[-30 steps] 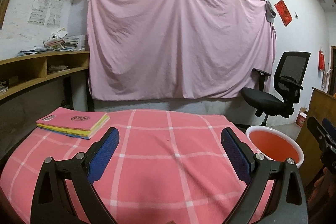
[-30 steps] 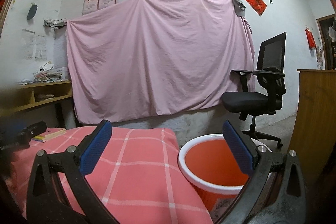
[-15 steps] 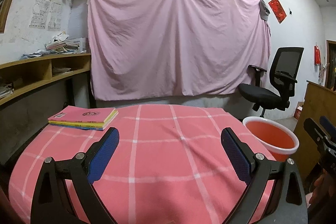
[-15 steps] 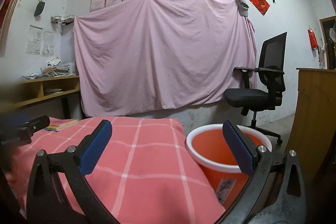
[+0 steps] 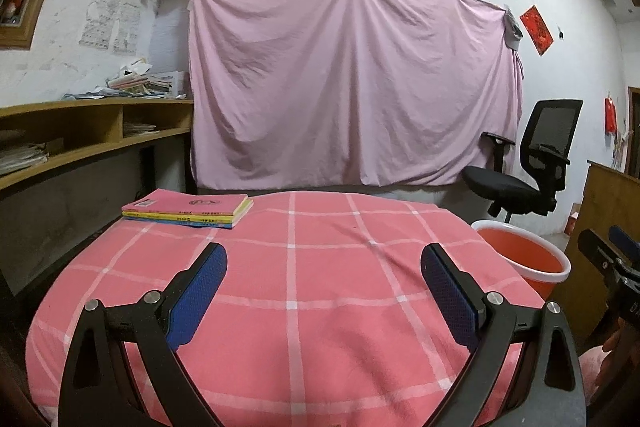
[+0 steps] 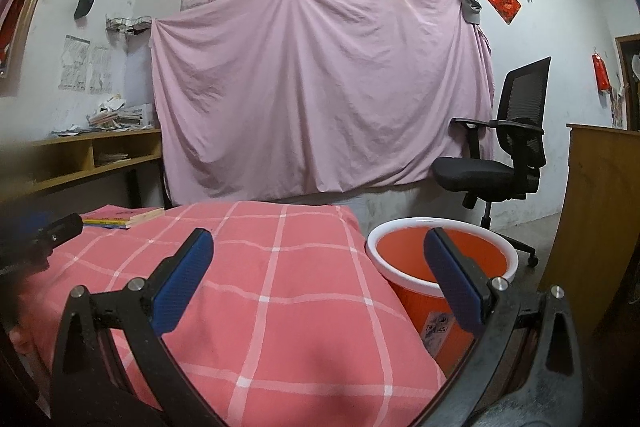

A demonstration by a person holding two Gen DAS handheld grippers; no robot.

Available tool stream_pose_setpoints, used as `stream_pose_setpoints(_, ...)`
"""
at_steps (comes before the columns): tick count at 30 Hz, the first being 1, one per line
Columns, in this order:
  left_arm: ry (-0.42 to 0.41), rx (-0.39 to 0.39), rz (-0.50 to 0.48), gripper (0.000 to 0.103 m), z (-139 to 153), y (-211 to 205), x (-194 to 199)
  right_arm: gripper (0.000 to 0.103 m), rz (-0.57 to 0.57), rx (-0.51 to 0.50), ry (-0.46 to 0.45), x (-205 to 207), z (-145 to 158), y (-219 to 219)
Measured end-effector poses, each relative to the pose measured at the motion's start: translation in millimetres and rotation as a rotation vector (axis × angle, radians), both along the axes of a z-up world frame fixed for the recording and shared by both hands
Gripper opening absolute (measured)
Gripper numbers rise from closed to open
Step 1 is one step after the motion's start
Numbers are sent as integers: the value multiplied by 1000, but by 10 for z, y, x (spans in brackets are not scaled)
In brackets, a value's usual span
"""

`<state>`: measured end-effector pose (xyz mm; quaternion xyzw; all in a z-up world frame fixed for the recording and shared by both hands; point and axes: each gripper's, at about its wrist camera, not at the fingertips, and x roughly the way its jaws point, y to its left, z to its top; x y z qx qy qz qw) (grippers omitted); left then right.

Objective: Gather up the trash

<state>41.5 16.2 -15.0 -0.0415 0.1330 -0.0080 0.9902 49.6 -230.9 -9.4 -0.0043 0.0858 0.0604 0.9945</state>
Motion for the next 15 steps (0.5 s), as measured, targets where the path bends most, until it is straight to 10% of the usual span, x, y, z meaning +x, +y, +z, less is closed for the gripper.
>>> stream_pose_setpoints(15,-9,29,12,95,-147,39,-11,103,6,-15,12,74,-115,66)
